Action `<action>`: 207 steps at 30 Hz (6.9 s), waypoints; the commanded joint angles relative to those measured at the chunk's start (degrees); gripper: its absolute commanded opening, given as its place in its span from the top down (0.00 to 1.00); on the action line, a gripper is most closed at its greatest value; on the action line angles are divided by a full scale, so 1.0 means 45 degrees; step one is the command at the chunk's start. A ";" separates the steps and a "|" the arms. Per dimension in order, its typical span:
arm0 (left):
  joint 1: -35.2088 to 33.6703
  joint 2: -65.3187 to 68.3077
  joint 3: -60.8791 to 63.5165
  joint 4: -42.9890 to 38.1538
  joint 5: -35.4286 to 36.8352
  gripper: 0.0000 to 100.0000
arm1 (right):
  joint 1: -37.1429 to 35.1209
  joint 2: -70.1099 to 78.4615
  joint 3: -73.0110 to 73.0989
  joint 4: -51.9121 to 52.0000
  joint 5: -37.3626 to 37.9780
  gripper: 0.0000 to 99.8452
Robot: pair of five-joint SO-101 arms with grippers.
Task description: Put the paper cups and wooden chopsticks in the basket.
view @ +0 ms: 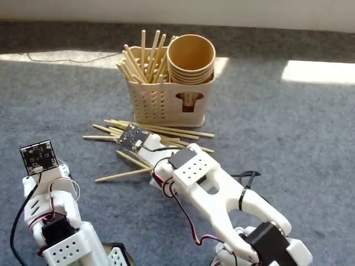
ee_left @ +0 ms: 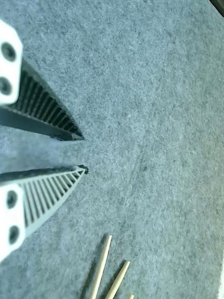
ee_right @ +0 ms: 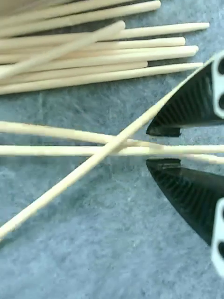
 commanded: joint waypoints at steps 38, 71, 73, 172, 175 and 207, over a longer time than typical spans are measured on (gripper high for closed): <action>0.0205 -0.0068 0.0244 -0.0078 -0.0117 0.91 | -0.2882 0.2530 0.0635 -0.2042 -0.0156 0.84; 0.0166 -0.0068 0.0244 -0.0078 -0.0117 0.91 | -0.0225 -0.0811 -0.1104 -0.0147 -0.1426 1.00; 0.0147 -0.0068 0.0244 -0.0078 -0.0117 0.91 | -0.0225 -0.0811 -0.1182 -0.0166 -0.1758 1.00; 0.0205 -0.0029 0.0244 -0.0078 -0.0117 0.91 | 0.1162 -0.5812 0.2295 -1.4720 -0.3829 0.87; 0.0205 -0.0029 0.0244 -0.0078 -0.0117 0.91 | 0.0811 -0.7082 0.2823 -1.2278 -0.3888 0.87; 0.0205 -0.0029 0.0244 -0.0059 -0.0117 0.91 | -0.2100 -0.0928 0.3937 -0.9582 -0.3829 0.87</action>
